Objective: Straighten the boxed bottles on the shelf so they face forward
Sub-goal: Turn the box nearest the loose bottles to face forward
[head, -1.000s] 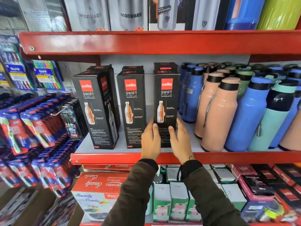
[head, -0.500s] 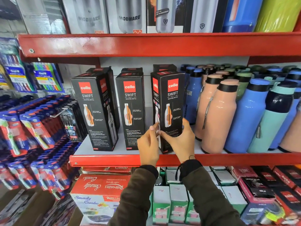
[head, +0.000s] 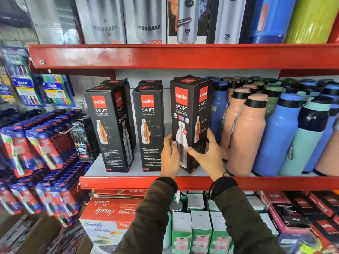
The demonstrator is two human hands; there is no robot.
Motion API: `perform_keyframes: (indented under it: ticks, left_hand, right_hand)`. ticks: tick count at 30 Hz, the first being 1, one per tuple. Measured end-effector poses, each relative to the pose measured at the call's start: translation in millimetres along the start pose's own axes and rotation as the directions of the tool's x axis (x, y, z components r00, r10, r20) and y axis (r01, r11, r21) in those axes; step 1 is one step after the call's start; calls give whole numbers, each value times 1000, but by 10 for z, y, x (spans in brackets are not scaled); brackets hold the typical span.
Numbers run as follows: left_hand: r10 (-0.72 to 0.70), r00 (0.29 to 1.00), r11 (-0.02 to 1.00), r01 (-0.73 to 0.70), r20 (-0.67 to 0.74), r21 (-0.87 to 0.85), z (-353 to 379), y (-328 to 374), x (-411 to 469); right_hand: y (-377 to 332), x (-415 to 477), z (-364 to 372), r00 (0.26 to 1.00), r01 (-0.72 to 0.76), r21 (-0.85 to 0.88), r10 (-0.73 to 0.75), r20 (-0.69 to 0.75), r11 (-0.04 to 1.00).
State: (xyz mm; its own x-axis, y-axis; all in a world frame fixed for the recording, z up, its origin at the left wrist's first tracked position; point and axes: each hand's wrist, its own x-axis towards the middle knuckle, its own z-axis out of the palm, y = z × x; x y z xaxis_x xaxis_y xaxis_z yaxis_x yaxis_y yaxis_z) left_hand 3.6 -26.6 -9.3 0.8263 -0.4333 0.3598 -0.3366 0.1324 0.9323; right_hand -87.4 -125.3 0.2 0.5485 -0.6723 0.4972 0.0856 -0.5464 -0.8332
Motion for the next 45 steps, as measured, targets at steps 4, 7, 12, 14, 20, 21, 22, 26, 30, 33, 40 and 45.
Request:
perform_keyframes:
  ticks: [4,7,12,14,20,21,22,26,30,33,40,45]
  left_hand:
    - [-2,999,1000,1,-40,-18,7,-8,-11]
    - [15,998,1000,-14,-57,13,12,-30,-46]
    - [64,993,997,-58,-98,57,25,-64,-84]
    - [71,991,995,-63,-114,72,41,-67,-85]
    - [79,989,992,-65,-127,112,58,-112,-92]
    - [70,989,991,-54,-132,119,63,-124,-97]
    - [62,989,991,-45,-137,124,70,-136,-102]
    - [73,987,987,-51,-141,153,94,-169,-109]
    - [76,986,985,-51,-148,165,107,-160,-105]
    - [71,988,983,-46,-137,177,107,-158,-128]
    - [65,993,985,-47,-101,168,67,-150,-159]
    - [124,991,983,-116,-54,139,-42,-98,-247]
  right_hand:
    - [19,0,-1,994,2,17,-4,108,1000]
    - [25,-14,-1,990,0,32,-4,138,999]
    - [52,2,2,991,7,1,-7,137,1000]
    - [91,0,25,991,9,-11,-8,135,1000]
    - [188,-11,61,994,-9,-33,13,112,999]
    - [198,-10,63,994,-6,-43,11,111,999]
    - [216,-8,61,994,-6,-50,11,110,999]
    - [273,14,68,993,-32,-60,38,111,998]
    - [287,26,70,992,-31,-77,40,117,997]
    - [303,30,78,994,-46,-71,53,98,996]
    - [269,-18,82,998,-60,-11,60,8,998]
    - [236,-121,94,975,21,6,-19,-223,1000]
